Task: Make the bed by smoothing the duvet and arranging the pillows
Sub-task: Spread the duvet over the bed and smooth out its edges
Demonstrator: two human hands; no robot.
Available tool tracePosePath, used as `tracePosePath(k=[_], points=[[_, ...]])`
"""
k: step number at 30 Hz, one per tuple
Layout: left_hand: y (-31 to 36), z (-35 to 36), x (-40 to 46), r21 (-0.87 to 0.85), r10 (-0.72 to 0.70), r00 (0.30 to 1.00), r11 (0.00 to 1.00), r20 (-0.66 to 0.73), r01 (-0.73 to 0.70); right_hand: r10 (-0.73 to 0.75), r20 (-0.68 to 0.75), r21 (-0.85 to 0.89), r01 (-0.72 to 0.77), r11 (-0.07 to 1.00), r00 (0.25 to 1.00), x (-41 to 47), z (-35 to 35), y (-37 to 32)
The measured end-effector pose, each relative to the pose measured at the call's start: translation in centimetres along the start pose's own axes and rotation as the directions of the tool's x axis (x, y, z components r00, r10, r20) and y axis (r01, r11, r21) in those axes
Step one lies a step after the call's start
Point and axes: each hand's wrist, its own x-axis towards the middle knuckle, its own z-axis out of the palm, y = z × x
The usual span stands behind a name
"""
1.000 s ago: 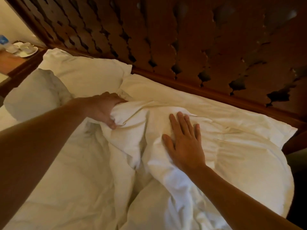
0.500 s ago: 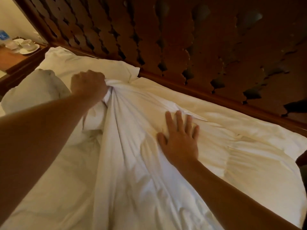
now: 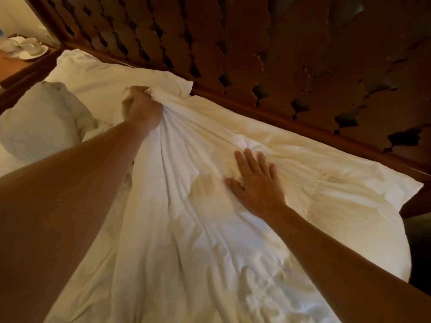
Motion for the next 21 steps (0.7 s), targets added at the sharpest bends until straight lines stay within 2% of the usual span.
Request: tracePosePath(k=[2,3,6,7,8,10,11,12,15,17,19,20,21], points=[[-0.9,0.5,-1.5,0.123,0.052,0.990,0.990,0.131,-0.068,-0.006,-0.029,0.035,0.007,0.999,1.000,-1.4,-0.4,1.2],[-1.4,0.9,-2.4,0.190,0.092,0.987,0.975,0.128,-0.116,0.012,-0.055,0.038,-0.010,0.999,0.998,-2.3,-0.7,1.9],[-2.5,3.4,-7.3,0.354,0.293,0.956,0.894,0.001,-0.275,0.119,-0.127,0.038,-0.116,0.993,0.985,-5.8,-1.4,3.5],[-2.5,4.9,-10.0,0.376,0.374,0.927,0.853,0.040,-0.360,0.155,-0.133,0.045,-0.150,0.988,0.979,-7.1,-1.5,4.1],[-2.4,6.8,-12.8,0.372,0.468,0.874,0.794,0.129,-0.480,0.182,-0.133,0.049,-0.177,0.983,0.974,-8.5,-1.5,4.7],[-2.5,10.7,-17.7,0.366,0.599,0.708,0.606,0.374,-0.706,0.208,-0.126,0.037,-0.205,0.978,0.970,-11.3,-1.2,6.4],[-3.0,12.3,-18.9,0.378,0.609,0.645,0.522,0.461,-0.764,0.209,-0.128,0.030,-0.207,0.978,0.970,-12.5,-1.0,7.5],[-3.5,13.2,-19.1,0.397,0.595,0.619,0.475,0.512,-0.785,0.209,-0.131,0.027,-0.207,0.978,0.969,-13.7,-0.8,8.9],[-4.6,14.2,-17.4,0.517,0.556,0.646,0.395,0.524,-0.759,0.279,-0.128,0.021,-0.279,0.960,0.952,-16.6,-0.1,14.0],[-3.9,14.2,-17.1,0.596,0.492,0.711,0.398,0.503,-0.697,0.422,-0.110,0.076,-0.416,0.906,0.900,-18.0,0.1,17.0],[-2.5,14.6,-18.6,0.625,0.438,0.797,0.499,0.415,-0.600,0.558,-0.093,0.192,-0.535,0.823,0.825,-18.8,-0.3,18.2],[-1.8,14.8,-20.3,0.610,0.414,0.834,0.571,0.365,-0.550,0.567,-0.099,0.240,-0.534,0.811,0.818,-19.1,-0.7,17.7],[-1.4,15.0,-22.2,0.581,0.405,0.856,0.629,0.323,-0.517,0.519,-0.114,0.272,-0.476,0.836,0.847,-19.5,-1.2,16.8]])
